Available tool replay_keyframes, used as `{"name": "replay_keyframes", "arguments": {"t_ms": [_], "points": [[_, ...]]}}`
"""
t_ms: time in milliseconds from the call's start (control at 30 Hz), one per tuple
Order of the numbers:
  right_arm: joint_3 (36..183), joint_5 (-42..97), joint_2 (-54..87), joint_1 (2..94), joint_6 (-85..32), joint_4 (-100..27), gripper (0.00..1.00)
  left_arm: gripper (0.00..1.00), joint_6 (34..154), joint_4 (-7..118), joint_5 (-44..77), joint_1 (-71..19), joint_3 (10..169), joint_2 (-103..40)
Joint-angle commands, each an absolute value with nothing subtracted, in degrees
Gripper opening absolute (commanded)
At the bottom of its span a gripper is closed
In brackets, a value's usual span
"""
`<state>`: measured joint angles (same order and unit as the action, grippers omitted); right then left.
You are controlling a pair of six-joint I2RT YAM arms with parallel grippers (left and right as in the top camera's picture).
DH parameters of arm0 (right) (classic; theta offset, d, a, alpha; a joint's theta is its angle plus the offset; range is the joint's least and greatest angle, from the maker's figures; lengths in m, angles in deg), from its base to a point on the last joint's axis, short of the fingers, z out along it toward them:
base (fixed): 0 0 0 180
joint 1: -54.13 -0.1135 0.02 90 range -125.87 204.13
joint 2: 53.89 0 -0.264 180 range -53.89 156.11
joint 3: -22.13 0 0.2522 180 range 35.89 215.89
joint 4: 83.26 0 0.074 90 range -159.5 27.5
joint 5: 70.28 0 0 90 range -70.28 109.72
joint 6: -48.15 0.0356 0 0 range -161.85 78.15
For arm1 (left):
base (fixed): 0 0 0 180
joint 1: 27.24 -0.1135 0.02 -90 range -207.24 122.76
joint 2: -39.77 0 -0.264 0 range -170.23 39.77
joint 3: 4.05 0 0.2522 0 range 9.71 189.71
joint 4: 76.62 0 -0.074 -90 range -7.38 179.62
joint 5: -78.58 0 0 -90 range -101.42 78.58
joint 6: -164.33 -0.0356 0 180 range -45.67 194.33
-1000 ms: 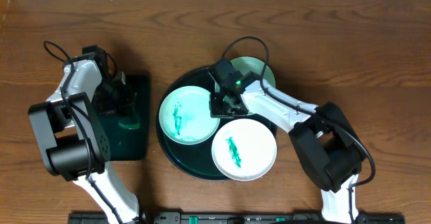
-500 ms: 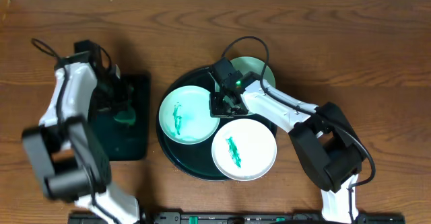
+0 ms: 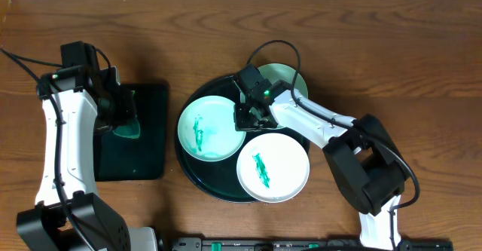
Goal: Clean dirty plates on tray and stack at the side
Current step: 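Scrub the left plate with the sponge in the left gripper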
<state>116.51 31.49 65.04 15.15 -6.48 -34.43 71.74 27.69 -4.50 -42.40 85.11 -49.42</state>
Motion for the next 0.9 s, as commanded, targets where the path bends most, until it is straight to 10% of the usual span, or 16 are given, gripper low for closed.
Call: {"name": "replay_keyframes", "arguments": {"t_ms": [0, 867], "points": [[117.2, 32.2, 66.2, 15.7, -7.3, -34.8, 0.01, 0.07, 73.2, 27.4, -6.1, -42.3, 84.9, -49.4], [117.2, 32.2, 66.2, 16.4, -7.2, -34.8, 0.01, 0.07, 89.4, 44.5, 0.1, -19.0, 73.4, -52.1]]}}
